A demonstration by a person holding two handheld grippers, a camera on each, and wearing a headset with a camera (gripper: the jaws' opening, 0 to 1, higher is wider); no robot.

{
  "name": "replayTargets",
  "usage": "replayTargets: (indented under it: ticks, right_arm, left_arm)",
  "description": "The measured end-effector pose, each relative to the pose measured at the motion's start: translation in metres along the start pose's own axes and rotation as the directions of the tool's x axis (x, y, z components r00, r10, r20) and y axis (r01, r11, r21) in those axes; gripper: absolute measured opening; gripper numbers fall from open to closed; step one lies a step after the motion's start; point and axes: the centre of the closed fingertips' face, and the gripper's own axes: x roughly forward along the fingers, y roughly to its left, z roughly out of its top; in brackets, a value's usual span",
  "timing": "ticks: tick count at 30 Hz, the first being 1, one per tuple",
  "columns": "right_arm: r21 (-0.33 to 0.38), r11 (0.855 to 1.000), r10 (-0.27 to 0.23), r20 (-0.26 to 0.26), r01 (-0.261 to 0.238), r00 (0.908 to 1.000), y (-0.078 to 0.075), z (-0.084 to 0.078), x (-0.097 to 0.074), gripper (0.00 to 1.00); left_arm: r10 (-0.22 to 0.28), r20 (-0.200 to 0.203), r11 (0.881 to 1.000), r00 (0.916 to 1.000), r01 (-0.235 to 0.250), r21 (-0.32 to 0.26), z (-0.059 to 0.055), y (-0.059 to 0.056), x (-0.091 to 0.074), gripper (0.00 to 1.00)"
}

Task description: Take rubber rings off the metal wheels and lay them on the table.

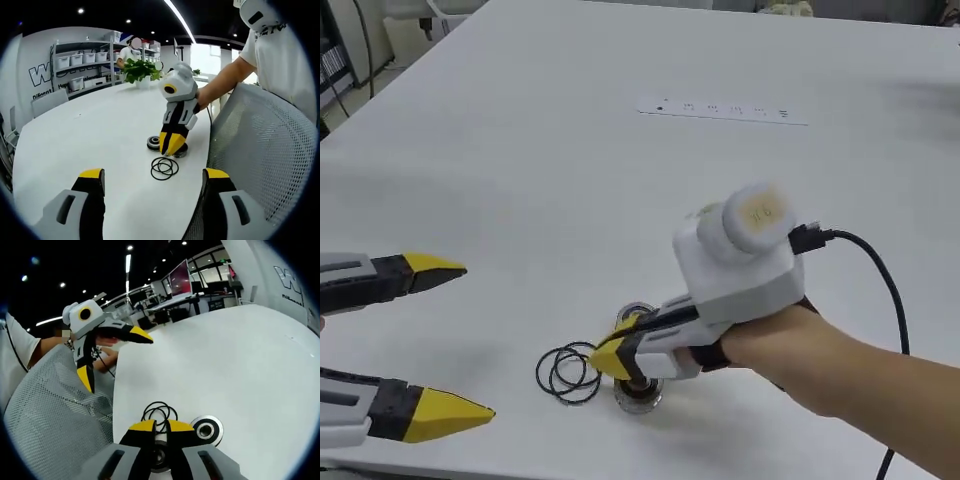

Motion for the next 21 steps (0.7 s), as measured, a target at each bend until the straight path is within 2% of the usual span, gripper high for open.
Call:
replayTargets:
  ticks: [3,10,14,18,21]
  right_arm:
    - [-0.014,1.0,-0.013,0.023,0.014,0.9996,-0.004,0.004,-0.006,0.05]
    - [0.018,0.998,-0.066,0.096,0.065,0.9931,-0.024,0.014,-0.029,0.06]
    - [0.014,0.996,-0.092,0.11,0.091,0.9897,-0.033,0.012,-0.04,0.07]
    - [-0.024,0.992,-0.123,0.123,0.127,0.9848,-0.042,0.009,-0.051,0.09]
    - [-0.039,0.99,-0.128,0.125,0.134,0.9839,-0.047,0.006,-0.056,0.1]
  left_arm:
    - [-0.007,-0.003,1.0,1.0,0.007,0.005,0.002,0.0,0.002,0.78]
    - [-0.031,0.0,0.999,0.9995,0.031,0.037,0.012,0.003,0.007,0.77]
    - [-0.051,-0.001,0.997,0.9987,0.051,0.06,0.02,0.004,0.012,0.76]
    - [-0.069,-0.003,0.994,0.9976,0.069,0.083,0.026,0.005,0.016,0.74]
    - [-0.088,0.006,0.992,0.9961,0.087,0.089,0.032,0.005,0.021,0.72]
